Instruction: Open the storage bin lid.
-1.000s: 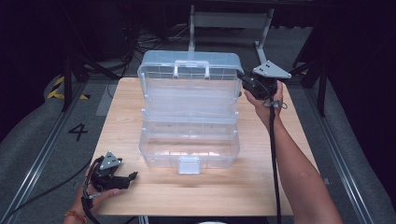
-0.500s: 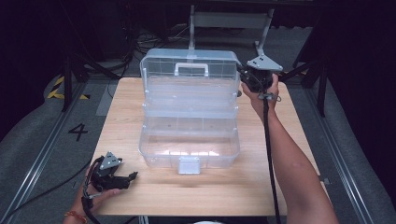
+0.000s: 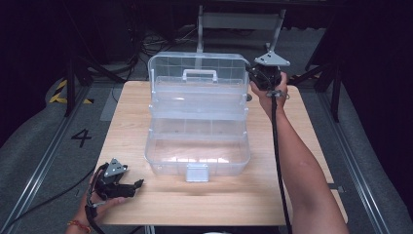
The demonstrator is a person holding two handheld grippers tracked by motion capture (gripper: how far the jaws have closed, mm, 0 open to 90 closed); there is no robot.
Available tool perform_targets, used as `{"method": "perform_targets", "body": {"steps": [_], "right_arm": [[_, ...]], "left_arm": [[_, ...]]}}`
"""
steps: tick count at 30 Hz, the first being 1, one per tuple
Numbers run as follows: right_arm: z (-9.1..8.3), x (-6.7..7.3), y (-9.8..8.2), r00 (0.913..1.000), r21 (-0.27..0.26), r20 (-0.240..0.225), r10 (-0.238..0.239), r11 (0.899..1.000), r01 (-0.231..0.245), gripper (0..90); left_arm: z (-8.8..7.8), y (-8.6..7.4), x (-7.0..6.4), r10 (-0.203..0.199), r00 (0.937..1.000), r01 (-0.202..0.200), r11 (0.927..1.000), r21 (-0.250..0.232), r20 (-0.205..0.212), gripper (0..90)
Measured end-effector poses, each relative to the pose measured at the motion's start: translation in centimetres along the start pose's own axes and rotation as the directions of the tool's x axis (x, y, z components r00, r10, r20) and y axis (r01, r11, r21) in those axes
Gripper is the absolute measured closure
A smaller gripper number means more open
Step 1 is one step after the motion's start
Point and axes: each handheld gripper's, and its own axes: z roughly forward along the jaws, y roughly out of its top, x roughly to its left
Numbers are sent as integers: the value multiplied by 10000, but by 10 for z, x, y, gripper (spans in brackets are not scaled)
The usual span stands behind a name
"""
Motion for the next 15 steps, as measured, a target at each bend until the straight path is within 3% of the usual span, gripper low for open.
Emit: {"method": "perform_targets", "body": {"steps": [15], "right_arm": [[16, -5, -2, 9999, 236, -19, 161, 9996, -161, 838]], "left_arm": [[1, 1, 0, -17, 10000, 17, 10000, 1, 71, 171]]}}
